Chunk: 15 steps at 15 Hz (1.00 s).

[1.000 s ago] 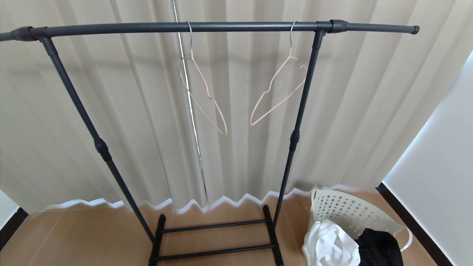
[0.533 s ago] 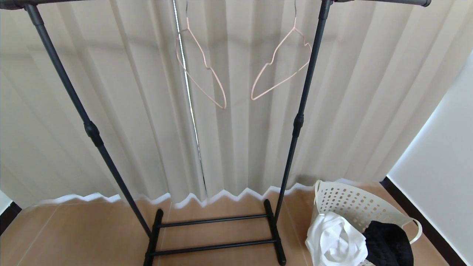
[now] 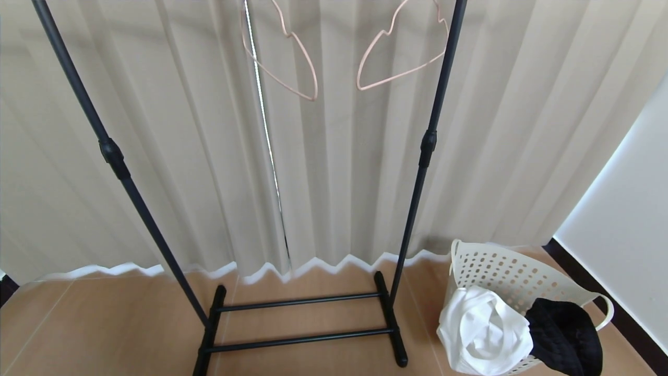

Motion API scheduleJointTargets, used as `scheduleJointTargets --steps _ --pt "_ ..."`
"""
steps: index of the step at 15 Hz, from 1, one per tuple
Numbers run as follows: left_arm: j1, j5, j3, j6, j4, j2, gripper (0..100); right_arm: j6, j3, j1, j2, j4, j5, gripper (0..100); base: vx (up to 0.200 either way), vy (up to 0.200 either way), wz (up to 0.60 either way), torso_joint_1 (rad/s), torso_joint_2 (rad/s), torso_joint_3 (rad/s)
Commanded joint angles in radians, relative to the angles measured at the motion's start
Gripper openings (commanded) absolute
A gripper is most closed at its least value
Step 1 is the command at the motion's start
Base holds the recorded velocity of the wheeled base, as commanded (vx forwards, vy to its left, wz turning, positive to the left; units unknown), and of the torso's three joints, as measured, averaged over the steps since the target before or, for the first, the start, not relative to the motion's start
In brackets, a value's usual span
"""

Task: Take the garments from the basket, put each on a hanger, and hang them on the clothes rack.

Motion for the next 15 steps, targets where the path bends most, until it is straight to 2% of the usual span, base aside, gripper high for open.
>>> scheduleJointTargets --steps 1,4,8,9,15 --pt "0.000 0.000 0.000 0.000 -0.001 0.002 100 0.000 0.000 0.000 0.000 0.000 0.000 100 0.000 0.000 0.00 -0.036 0.41 0.378" --pt "0.000 0.000 0.000 0.001 -0.001 0.002 100 -0.005 0.002 0.000 0.000 0.000 -0.002 100 0.000 0.000 0.00 -0.015 0.15 0.133" --pt "0.000 0.000 0.000 0.001 -0.001 0.002 100 -0.006 0.002 0.000 0.000 0.000 0.001 100 0.000 0.000 -0.60 0.001 0.03 0.023" --pt "0.000 0.000 0.000 0.001 -0.001 0.002 100 -0.005 0.002 0.000 0.000 0.000 0.000 100 0.000 0.000 0.00 0.000 0.00 0.000" --pt "0.000 -0.001 0.000 0.001 -0.001 0.002 100 -0.002 0.002 0.000 0.000 0.000 -0.003 100 0.000 -0.200 0.00 0.002 0.00 0.005"
